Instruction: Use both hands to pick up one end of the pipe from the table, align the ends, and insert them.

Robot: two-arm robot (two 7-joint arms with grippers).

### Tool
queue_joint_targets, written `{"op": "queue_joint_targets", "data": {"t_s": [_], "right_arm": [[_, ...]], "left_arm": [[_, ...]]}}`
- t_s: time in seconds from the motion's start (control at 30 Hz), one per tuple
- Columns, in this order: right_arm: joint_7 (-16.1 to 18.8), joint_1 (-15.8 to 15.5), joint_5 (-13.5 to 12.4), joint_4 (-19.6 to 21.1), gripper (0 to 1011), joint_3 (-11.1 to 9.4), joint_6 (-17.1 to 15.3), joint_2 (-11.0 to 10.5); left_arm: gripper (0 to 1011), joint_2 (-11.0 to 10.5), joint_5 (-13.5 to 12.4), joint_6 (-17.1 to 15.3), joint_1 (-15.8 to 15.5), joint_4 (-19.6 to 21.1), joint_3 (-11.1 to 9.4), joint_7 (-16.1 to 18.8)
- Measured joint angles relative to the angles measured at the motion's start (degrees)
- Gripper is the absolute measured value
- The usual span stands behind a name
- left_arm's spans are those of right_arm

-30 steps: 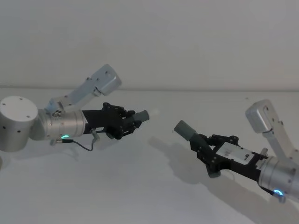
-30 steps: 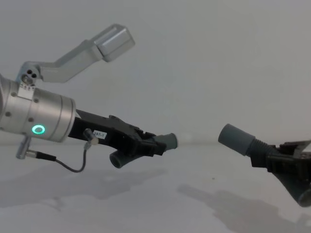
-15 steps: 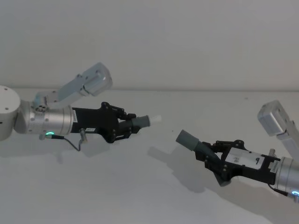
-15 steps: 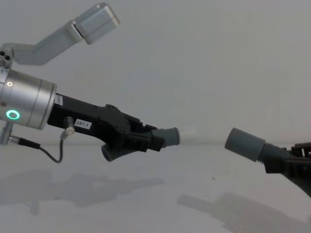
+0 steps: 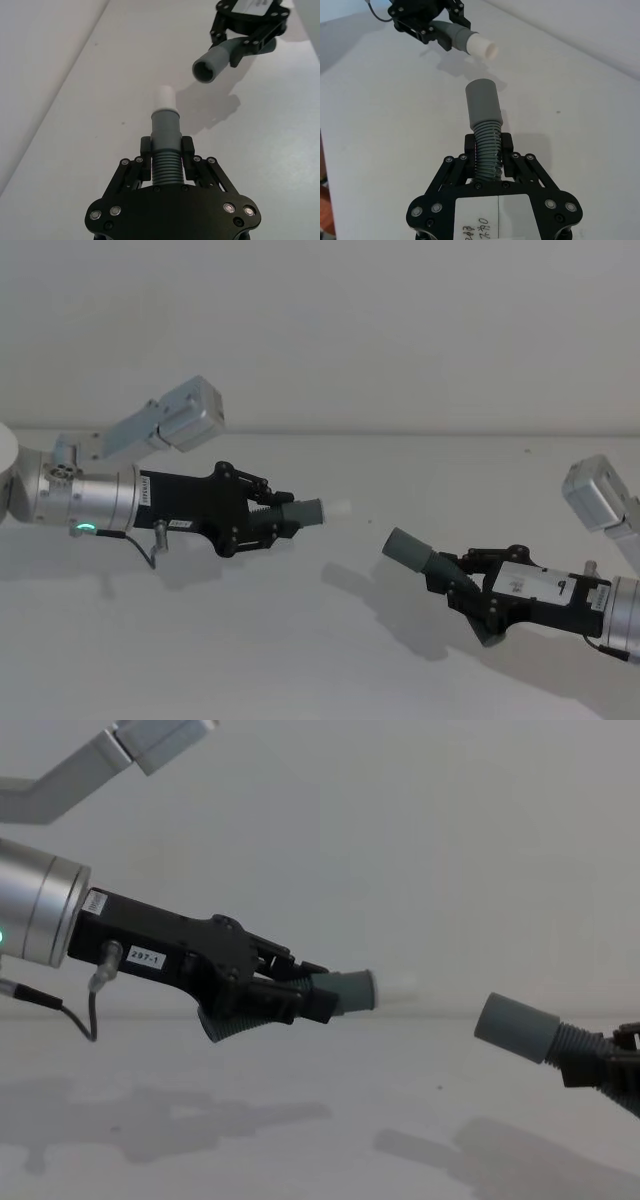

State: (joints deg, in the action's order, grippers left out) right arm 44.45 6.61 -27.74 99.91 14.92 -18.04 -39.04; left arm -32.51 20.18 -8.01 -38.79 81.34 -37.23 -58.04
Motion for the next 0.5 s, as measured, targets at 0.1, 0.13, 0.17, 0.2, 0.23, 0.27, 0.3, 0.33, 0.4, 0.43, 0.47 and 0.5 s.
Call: {"op": "queue_joint_targets", "data": {"t_s": [0.1,0.13,0.17,0.2,0.23,0.27,0.3,0.33,0.4,0.43,0.47,0.5], "right_arm": [[0.35,0.17,-0.25,-0.11,289,0.31,-0.10,-0.26],[0.39,0.20,-0.30,-0.12,289,0.37,-0.11,-0.30],[0.42,0.24,-0.34,-0.13,289,0.44,-0.13,-0.33],[0.49,0.30,-0.42,-0.15,289,0.57,-0.16,-0.42],[0.51,0.33,-0.46,-0.14,289,0.64,-0.18,-0.45],[0.53,0.34,-0.49,-0.15,289,0.70,-0.19,-0.47],[0.53,0.36,-0.53,-0.15,289,0.74,-0.22,-0.50],[0.54,0.37,-0.56,-0.15,289,0.78,-0.24,-0.53],[0.53,0.45,-0.66,-0.13,289,0.96,-0.30,-0.64],[0.53,0.46,-0.69,-0.12,289,1.00,-0.32,-0.66],[0.52,0.46,-0.73,-0.11,289,1.03,-0.33,-0.67],[0.48,0.49,-0.85,-0.06,289,1.09,-0.35,-0.71]], "left_arm": [[347,-0.37,0.37,0.27,0.04,0.54,-0.10,-0.51],[347,-0.51,0.52,0.39,0.05,0.73,-0.16,-0.77],[347,-0.51,0.52,0.39,0.05,0.73,-0.16,-0.77],[347,-0.64,0.69,0.52,0.06,0.94,-0.24,-1.00],[347,-0.68,0.74,0.56,0.06,1.01,-0.27,-1.08],[347,-0.77,0.89,0.64,0.07,1.15,-0.34,-1.26],[347,-0.84,1.03,0.73,0.07,1.27,-0.45,-1.45],[347,-0.84,1.03,0.73,0.07,1.27,-0.45,-1.45],[347,-0.89,1.21,0.85,0.05,1.40,-0.60,-1.65],[347,-0.90,1.25,0.87,0.03,1.42,-0.65,-1.71],[347,-0.91,1.36,0.93,0.01,1.44,-0.77,-1.84],[347,-0.92,1.40,0.96,0.00,1.44,-0.82,-1.89]]}}
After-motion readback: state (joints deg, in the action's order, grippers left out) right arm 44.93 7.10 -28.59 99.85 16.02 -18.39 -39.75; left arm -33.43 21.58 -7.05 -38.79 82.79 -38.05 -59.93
